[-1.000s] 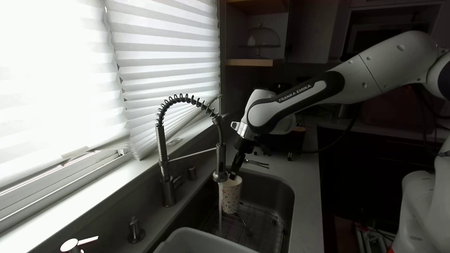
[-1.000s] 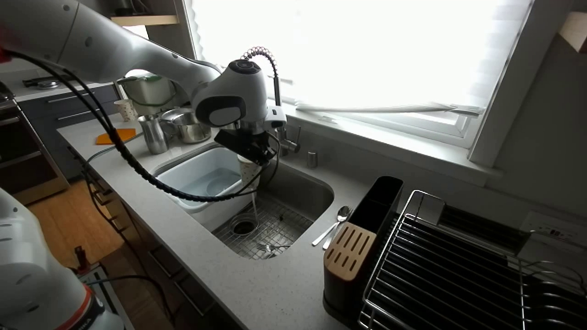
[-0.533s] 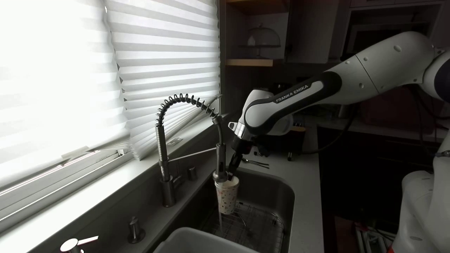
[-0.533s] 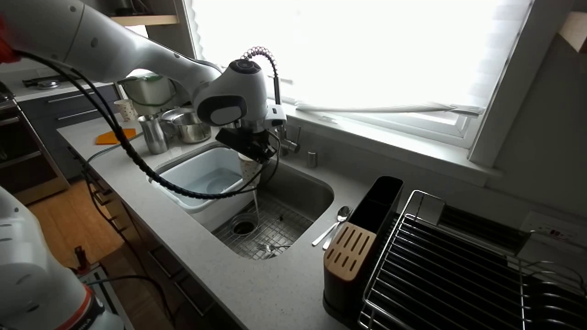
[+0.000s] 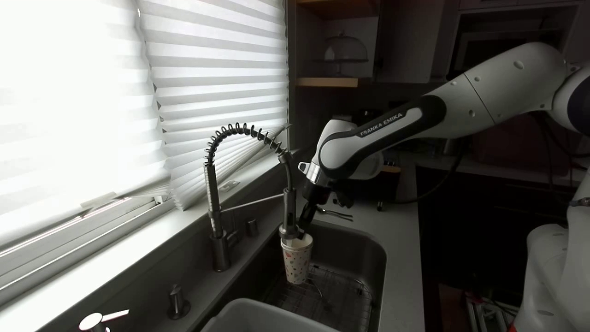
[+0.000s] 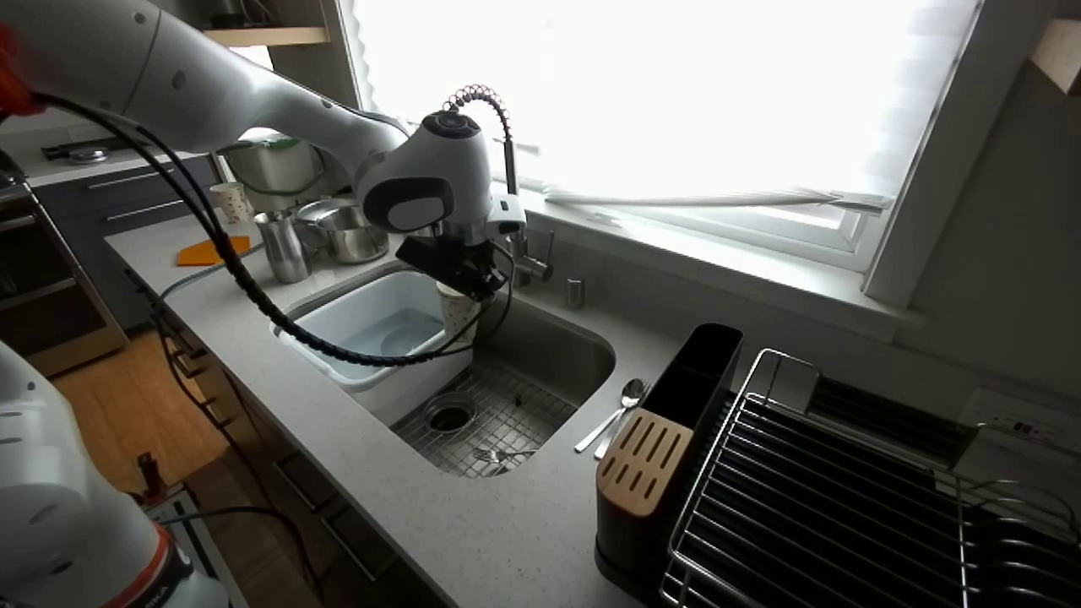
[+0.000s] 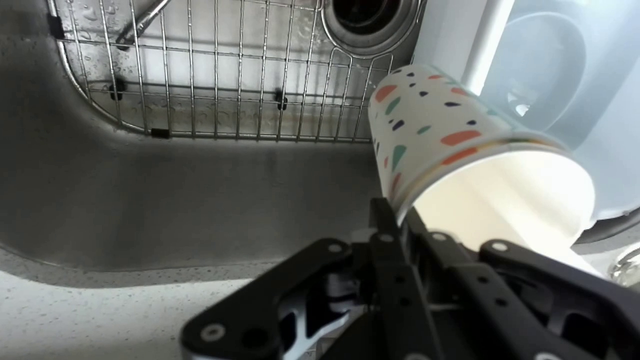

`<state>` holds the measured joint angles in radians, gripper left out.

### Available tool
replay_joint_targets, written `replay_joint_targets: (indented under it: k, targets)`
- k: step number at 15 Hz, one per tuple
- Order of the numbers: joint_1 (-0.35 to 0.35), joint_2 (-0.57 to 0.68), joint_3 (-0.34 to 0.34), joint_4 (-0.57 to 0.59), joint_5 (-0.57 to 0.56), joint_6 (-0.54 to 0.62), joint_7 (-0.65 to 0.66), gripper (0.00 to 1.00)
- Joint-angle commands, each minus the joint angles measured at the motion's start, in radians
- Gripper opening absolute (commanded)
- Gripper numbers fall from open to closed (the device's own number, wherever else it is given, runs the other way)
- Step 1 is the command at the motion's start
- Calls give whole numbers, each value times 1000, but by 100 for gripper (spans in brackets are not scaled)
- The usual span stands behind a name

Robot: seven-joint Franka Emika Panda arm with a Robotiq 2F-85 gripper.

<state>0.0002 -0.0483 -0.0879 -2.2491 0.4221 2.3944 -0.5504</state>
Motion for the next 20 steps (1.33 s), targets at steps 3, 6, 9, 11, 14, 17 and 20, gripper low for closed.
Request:
replay_joint_targets:
  k: [3,6,9,11,14,17,20]
  targets:
    - [-8,12,8,8,21,11,-8,1]
    - [-14,13,4,7,10,9,-7,1]
    - [-27,12,-3,4,-24,1,-10,1]
    - [-42,10,-10,1,-43,1,-5,1]
    - [-70,8,-31,-1,-57,7,-13,1]
    - [-106,7,-61,5,-70,16,5,1]
    - [-141,7,-91,18,-105,45,40,1]
